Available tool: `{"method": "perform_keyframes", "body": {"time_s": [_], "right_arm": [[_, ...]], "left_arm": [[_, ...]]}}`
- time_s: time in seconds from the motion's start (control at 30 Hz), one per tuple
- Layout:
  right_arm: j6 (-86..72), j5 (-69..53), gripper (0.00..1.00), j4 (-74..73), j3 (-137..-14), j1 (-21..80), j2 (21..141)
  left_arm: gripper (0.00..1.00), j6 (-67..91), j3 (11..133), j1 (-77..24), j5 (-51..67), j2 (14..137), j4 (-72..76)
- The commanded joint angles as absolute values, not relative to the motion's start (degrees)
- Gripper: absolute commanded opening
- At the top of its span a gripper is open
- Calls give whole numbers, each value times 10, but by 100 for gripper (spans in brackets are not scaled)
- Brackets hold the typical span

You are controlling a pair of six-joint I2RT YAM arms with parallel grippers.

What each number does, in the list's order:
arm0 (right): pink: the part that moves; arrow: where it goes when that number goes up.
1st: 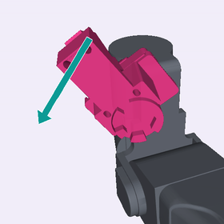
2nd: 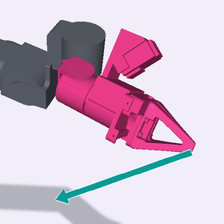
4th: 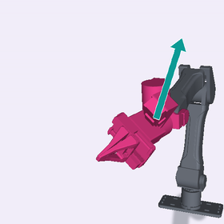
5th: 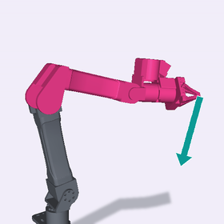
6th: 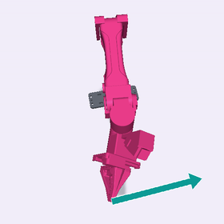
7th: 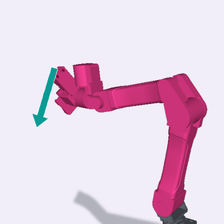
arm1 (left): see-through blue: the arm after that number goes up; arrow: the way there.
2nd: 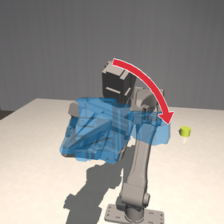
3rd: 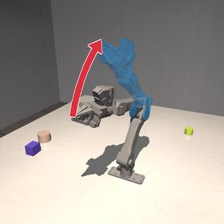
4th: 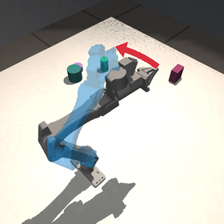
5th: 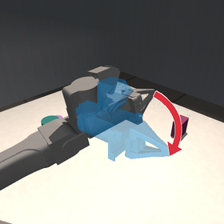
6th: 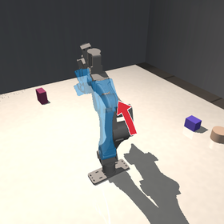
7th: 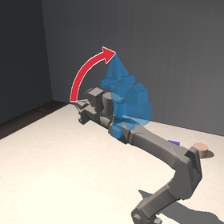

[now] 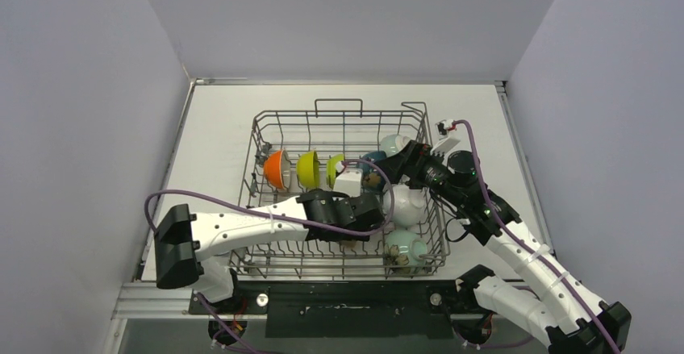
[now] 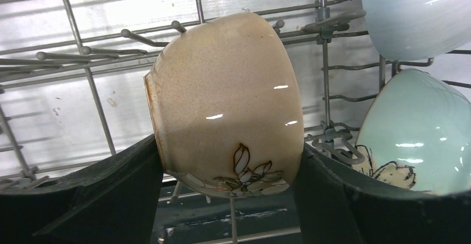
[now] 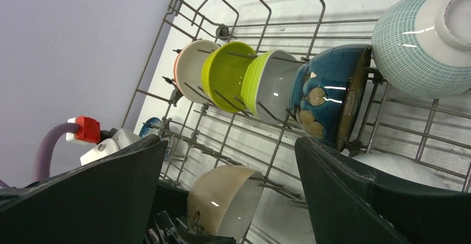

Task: Load the bowls into the dish rack
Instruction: Place the bowl in the dish rack.

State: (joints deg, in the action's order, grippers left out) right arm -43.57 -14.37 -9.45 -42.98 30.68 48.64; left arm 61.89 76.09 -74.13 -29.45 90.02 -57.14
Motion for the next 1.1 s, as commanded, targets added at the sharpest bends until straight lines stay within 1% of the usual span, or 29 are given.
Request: {"method": "perform_keyframes", "body": {"time_s": [0.0,0.17,0.4,0.63,0.67,0.7,0.83,0.87,0.9,1.07], "right_arm": [[-432,-154,90,-56,-440,303,487],[-435,-158,90,-50,-439,303,489],[-435,-162,90,-47,-439,302,494],[-434,-165,90,-46,-442,302,492],[-434,-166,90,-45,-442,302,492],[-433,-167,90,-44,-443,302,493],[-429,-171,90,-37,-443,302,494],[-428,-172,90,-36,-443,302,495],[-427,-172,90,-36,-443,302,495],[-426,-177,90,-30,-444,302,500]], "left_arm": [[70,642,692,-721,-187,868,-472],[71,648,639,-700,-154,846,-425],[82,652,585,-682,-91,832,-354],[90,629,610,-680,-139,797,-372],[94,622,620,-680,-148,794,-379],[96,616,629,-681,-156,791,-389],[97,599,676,-682,-200,783,-450],[100,599,685,-682,-211,782,-466],[97,597,692,-682,-222,781,-483],[96,592,717,-682,-258,787,-544]]}}
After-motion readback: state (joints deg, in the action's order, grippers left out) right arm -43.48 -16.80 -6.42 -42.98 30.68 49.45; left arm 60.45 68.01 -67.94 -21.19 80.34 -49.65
